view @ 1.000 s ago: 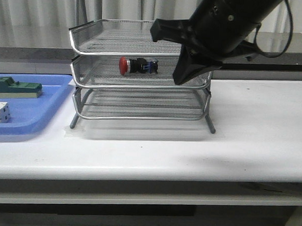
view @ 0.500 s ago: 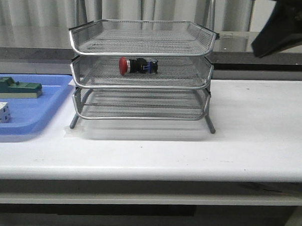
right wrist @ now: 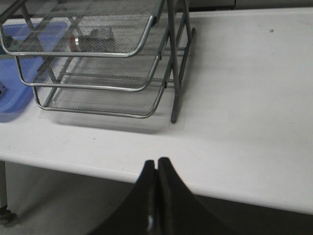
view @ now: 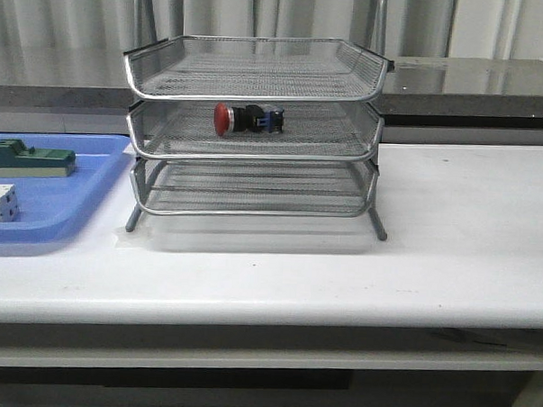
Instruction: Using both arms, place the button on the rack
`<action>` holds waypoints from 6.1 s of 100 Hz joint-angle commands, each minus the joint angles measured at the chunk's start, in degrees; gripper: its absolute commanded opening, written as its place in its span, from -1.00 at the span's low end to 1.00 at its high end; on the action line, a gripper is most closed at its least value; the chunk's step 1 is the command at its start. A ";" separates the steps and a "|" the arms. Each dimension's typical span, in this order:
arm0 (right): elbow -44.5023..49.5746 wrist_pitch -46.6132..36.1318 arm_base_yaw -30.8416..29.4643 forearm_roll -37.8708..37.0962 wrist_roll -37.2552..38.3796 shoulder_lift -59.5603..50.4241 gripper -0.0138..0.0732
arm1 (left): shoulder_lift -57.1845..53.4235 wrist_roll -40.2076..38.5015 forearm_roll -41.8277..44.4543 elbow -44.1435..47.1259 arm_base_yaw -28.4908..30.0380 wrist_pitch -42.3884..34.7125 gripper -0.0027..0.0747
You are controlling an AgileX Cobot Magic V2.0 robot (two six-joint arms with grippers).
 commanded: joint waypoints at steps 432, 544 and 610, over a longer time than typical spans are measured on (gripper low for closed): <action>34.02 -24.74 -7.71 -13.06 8.28 -40.50 -0.81 | -15.03 -2.34 5.51 14.57 0.36 -14.38 -0.99; 34.02 -24.74 -7.71 -13.06 8.28 -40.50 -0.81 | -19.34 -5.43 6.60 20.27 5.82 -16.12 -0.99; 34.02 -24.74 -7.71 -13.06 8.28 -40.50 -0.81 | -19.34 -5.43 6.60 20.27 5.82 -16.12 -0.99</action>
